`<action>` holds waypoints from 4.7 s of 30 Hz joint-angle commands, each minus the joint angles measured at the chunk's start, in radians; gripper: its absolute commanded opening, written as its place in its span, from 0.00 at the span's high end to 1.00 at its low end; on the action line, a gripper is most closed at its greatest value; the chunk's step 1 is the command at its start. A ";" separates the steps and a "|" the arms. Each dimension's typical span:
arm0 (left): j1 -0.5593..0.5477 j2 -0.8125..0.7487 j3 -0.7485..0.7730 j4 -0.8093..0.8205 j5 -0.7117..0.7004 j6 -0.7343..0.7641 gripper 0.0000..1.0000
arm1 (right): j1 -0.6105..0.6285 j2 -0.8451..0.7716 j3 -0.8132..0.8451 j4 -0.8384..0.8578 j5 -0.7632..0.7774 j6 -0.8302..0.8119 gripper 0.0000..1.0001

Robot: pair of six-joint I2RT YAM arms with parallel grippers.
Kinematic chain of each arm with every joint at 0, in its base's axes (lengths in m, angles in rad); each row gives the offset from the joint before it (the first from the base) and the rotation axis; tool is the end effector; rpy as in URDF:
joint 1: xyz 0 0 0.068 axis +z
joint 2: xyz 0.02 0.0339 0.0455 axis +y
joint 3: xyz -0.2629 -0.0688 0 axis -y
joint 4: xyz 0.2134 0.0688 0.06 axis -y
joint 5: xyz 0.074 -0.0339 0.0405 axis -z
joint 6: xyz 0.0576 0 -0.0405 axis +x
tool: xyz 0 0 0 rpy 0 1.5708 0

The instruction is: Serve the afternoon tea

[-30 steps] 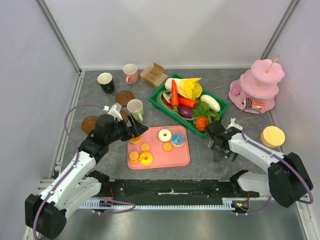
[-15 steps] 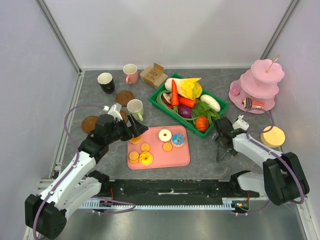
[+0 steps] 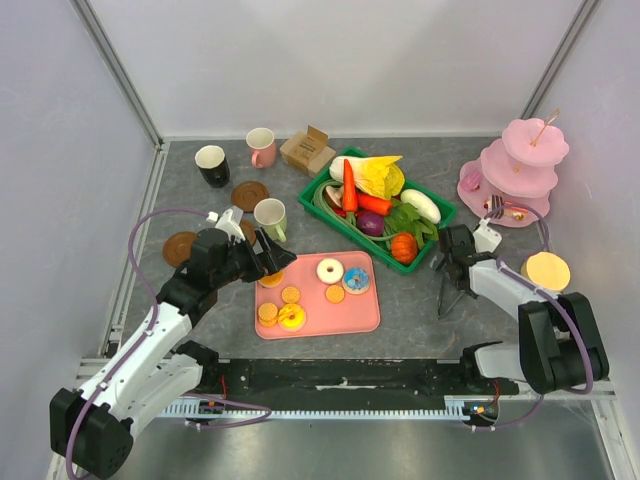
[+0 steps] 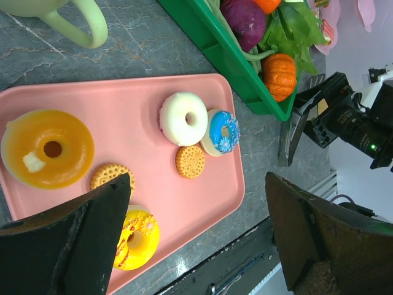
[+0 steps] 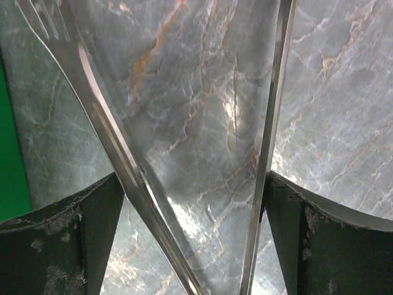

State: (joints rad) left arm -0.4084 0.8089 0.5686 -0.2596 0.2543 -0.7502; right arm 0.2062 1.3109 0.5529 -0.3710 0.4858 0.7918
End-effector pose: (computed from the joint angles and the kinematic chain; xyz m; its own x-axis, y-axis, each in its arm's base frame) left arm 0.1539 -0.0824 0.2490 -0.7220 -0.4065 -0.5598 0.1295 0.7154 -0.6866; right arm 0.2033 0.0150 0.1515 -0.6114 0.5150 -0.6008 0.6397 0.7685 0.0077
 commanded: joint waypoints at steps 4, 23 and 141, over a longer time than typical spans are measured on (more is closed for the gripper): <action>-0.006 0.004 0.010 0.016 -0.010 0.011 0.05 | -0.050 0.100 -0.037 -0.019 -0.059 -0.019 0.02; -0.006 -0.019 0.014 -0.015 -0.024 0.005 0.05 | -0.056 -0.442 0.031 -0.370 -0.167 0.007 0.39; -0.007 -0.223 0.096 -0.376 -0.197 -0.005 0.05 | 0.999 -0.032 0.867 -0.531 0.258 -0.224 0.53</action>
State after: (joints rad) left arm -0.4129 0.5766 0.6487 -0.6937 0.0540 -0.7506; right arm 1.3331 1.3361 1.3437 -0.9039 0.6483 0.5152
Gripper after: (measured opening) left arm 0.950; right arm 0.518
